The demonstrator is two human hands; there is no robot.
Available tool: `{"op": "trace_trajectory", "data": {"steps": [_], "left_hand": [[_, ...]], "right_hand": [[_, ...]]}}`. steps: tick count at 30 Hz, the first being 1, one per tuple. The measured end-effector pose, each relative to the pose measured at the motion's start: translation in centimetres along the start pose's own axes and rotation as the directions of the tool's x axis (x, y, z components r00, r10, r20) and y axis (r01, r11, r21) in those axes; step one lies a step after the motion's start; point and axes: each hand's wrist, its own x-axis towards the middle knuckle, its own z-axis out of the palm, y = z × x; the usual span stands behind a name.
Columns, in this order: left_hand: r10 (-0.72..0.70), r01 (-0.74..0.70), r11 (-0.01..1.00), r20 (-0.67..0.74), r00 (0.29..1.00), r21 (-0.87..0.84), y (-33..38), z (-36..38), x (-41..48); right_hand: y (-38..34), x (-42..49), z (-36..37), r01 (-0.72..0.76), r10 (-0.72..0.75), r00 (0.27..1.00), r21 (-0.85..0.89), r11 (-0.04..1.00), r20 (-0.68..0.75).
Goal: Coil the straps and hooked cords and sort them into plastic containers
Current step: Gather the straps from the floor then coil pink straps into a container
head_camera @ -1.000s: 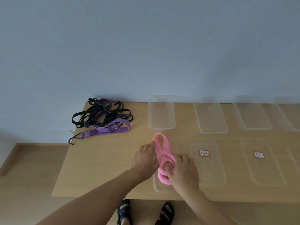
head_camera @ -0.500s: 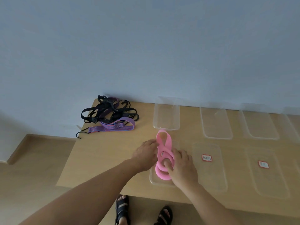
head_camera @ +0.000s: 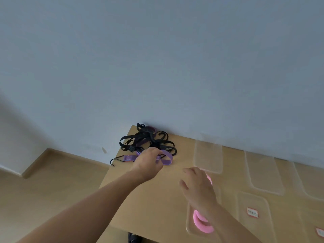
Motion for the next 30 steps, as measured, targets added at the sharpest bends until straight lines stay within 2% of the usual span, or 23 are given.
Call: {"op": "trace_trajectory", "data": {"steps": [4, 8, 11, 15, 17, 22, 24, 27, 29, 30], "left_hand": [[-0.068, 0.066, 0.997, -0.031, 0.997, -0.048, -4.4, -3.6, 2.6], [-0.102, 0.097, 0.994, -0.088, 0.991, -0.054, -8.7, -5.8, 4.7], [-0.101, 0.100, 0.995, -0.087, 0.991, -0.010, -11.3, -6.8, 5.9], [-0.156, 0.146, 0.984, 0.090, 0.984, 0.101, -13.5, -7.5, 7.6], [-0.172, 0.151, 0.981, 0.179, 0.969, 0.125, -13.8, -7.4, 8.3], [-0.107, 0.102, 0.994, 0.278, 0.955, 0.029, -13.4, -7.1, 9.9], [-0.078, 0.078, 0.997, 0.357, 0.931, 0.014, -13.0, -7.0, 10.2], [-0.078, 0.029, 0.994, 0.503, 0.861, 0.104, -12.6, -6.7, 10.0], [-0.029, -0.045, 0.990, 0.494, 0.869, 0.136, -12.1, -6.8, 10.1], [0.001, -0.042, 0.996, 0.466, 0.885, 0.078, -11.6, -7.2, 10.2]], "right_hand": [[-4.8, 6.6, 0.1, 0.076, -0.077, 0.997, 0.036, 0.996, 0.027], [-9.3, 13.0, 1.4, 0.011, -0.017, 0.998, 0.101, 0.995, 0.058], [-11.3, 16.7, 2.9, -0.023, 0.018, 0.997, 0.061, 0.998, 0.080], [-11.8, 19.4, 4.4, -0.114, 0.113, 0.986, 0.003, 0.993, 0.122], [-11.7, 20.0, 4.2, -0.146, 0.141, 0.984, 0.036, 0.989, 0.108], [-12.0, 20.4, 0.8, -0.180, 0.195, 0.981, 0.397, 0.900, 0.004], [-12.1, 19.9, -0.1, -0.158, 0.186, 0.982, 0.451, 0.878, -0.019], [-11.5, 18.4, 0.5, -0.191, 0.181, 0.981, 0.423, 0.886, 0.065], [-11.1, 17.1, 1.4, -0.250, 0.195, 0.967, 0.458, 0.853, 0.166], [-10.8, 16.6, 1.7, -0.255, 0.179, 0.963, 0.477, 0.841, 0.200]]}}
